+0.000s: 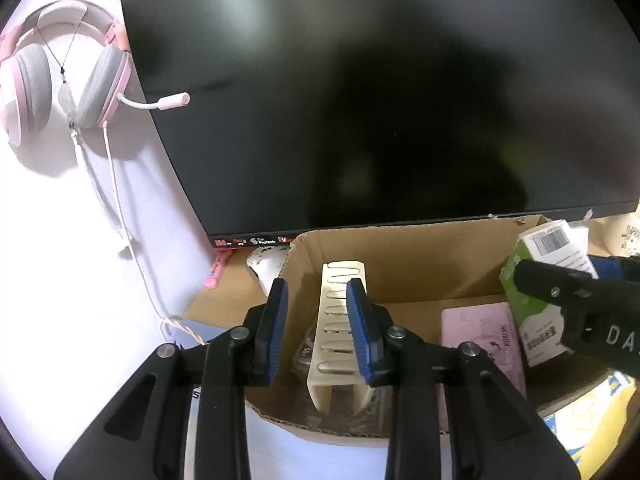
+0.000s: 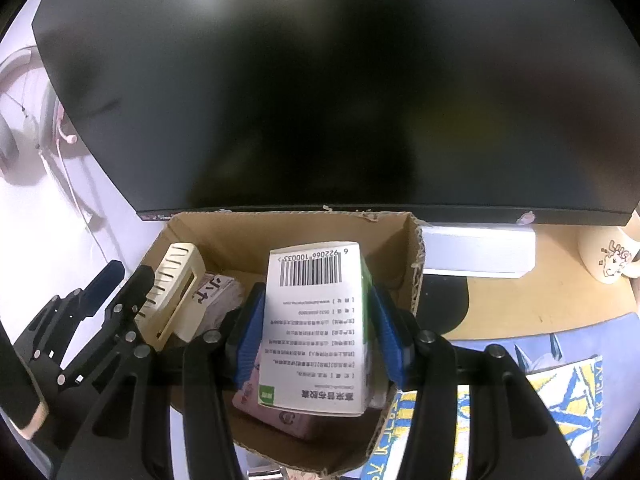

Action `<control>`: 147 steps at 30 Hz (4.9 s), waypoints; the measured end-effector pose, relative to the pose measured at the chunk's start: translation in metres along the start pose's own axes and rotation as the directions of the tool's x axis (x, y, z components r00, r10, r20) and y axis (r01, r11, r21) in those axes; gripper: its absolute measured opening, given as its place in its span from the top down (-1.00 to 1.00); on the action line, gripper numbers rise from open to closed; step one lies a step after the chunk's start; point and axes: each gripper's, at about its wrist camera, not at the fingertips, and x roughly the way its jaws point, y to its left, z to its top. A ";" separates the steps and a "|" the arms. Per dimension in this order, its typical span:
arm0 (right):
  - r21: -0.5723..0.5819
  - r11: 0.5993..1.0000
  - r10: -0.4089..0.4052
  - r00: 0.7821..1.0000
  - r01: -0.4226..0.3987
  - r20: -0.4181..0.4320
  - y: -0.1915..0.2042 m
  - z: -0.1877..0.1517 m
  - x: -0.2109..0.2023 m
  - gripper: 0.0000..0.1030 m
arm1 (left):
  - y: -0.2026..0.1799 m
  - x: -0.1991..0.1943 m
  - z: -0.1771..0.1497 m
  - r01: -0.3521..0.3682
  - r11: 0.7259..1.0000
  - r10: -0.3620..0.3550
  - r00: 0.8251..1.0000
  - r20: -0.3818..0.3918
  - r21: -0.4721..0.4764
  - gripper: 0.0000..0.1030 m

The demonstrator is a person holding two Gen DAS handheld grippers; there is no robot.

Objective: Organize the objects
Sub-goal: 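Lower both held items into the cardboard box and open both grippers, then withdraw both open grippers up and away from the cardboard box, then move both grippers toward the red crane-print box and the glass perfume bottle, then grasp the red crane-print box with the left gripper while the right gripper grasps the perfume bottle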

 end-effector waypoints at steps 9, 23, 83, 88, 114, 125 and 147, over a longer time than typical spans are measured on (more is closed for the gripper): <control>0.031 0.998 0.047 0.999 -0.047 0.007 -0.002 0.000 -0.011 -0.15 | 0.018 -0.025 0.011 -0.033 0.997 0.035 0.999 0.027 -0.073 -0.49; 0.076 0.992 0.097 0.994 -0.101 0.050 -0.007 -0.003 -0.041 -0.87 | 0.050 -0.066 0.019 -0.121 0.987 0.127 0.991 0.052 -0.108 -1.00; 0.019 0.998 0.065 0.992 -0.063 -0.108 -0.006 -0.103 -0.040 -1.00 | 0.027 -0.081 -0.118 0.109 0.980 -0.128 0.985 -0.116 -0.164 -1.00; 0.017 0.999 0.052 0.991 -0.050 -0.124 -0.008 -0.107 -0.034 -1.00 | 0.024 -0.077 -0.123 0.157 0.971 -0.183 0.973 -0.140 -0.181 -1.00; -0.014 1.000 0.020 0.978 -0.023 -0.207 0.002 -0.122 -0.015 -1.00 | 0.009 -0.053 -0.145 0.199 0.960 -0.253 0.918 -0.305 -0.196 -1.00; -0.044 0.999 -0.026 0.977 0.017 -0.210 0.008 -0.127 -0.005 -1.00 | -0.014 -0.048 -0.150 0.124 0.991 -0.135 0.929 -0.344 -0.054 -1.00; -0.167 0.979 -0.145 0.973 0.115 -0.182 0.029 -0.134 0.012 -1.00 | -0.007 -0.062 -0.170 0.092 0.984 -0.126 0.967 -0.223 -0.154 -1.00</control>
